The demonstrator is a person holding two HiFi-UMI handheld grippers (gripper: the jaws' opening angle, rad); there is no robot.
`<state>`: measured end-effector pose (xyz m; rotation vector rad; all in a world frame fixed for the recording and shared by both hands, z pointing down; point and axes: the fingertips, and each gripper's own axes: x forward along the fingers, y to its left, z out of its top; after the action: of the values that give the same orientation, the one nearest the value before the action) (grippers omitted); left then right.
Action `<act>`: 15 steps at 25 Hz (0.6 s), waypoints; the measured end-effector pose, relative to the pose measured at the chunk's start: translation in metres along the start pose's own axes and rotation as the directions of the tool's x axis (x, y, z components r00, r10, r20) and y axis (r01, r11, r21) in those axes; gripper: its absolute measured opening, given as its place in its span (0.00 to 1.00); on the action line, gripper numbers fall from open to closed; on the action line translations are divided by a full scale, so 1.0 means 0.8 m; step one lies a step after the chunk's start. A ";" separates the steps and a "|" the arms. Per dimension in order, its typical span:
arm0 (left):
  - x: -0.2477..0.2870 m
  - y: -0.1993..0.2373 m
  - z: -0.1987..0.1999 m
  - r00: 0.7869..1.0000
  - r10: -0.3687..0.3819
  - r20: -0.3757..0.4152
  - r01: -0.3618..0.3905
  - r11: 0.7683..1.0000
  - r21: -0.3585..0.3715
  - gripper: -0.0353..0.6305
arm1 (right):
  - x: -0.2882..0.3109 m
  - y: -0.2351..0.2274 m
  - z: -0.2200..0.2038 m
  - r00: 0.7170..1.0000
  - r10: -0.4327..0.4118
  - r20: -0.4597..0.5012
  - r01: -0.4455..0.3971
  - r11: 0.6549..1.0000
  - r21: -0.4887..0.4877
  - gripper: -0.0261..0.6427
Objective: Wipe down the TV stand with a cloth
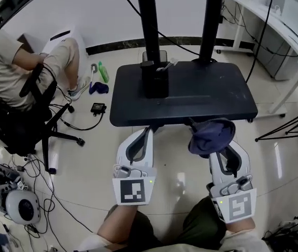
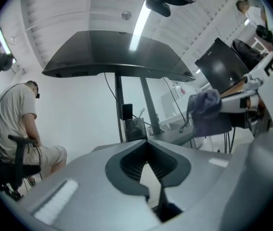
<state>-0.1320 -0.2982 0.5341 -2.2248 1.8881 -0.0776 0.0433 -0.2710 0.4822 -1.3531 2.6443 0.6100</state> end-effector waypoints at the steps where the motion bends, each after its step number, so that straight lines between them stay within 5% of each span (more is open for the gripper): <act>1: 0.002 0.012 0.017 1.000 0.011 -0.005 -0.011 1.000 0.008 0.22 | 0.019 -0.004 0.036 0.994 -0.012 0.106 0.009 1.000 0.029 0.15; 3: 0.012 0.038 0.057 0.999 0.031 -0.034 -0.030 0.999 0.009 0.22 | 0.056 -0.022 0.081 0.984 -0.036 0.173 0.024 0.997 0.069 0.15; 11: 0.084 0.112 0.305 0.998 -0.017 -0.061 0.017 1.000 0.004 0.22 | 0.169 -0.107 0.227 0.991 -0.104 0.087 0.089 0.983 0.160 0.15; 15: 0.086 0.133 0.427 0.996 -0.016 -0.083 0.014 1.000 -0.026 0.23 | 0.191 -0.158 0.352 0.992 -0.115 0.055 0.103 0.977 0.188 0.15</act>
<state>-0.1610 -0.3358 0.1726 -2.2867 1.9247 -0.1525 0.0296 -0.3400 0.1450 -1.3876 2.4843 0.3780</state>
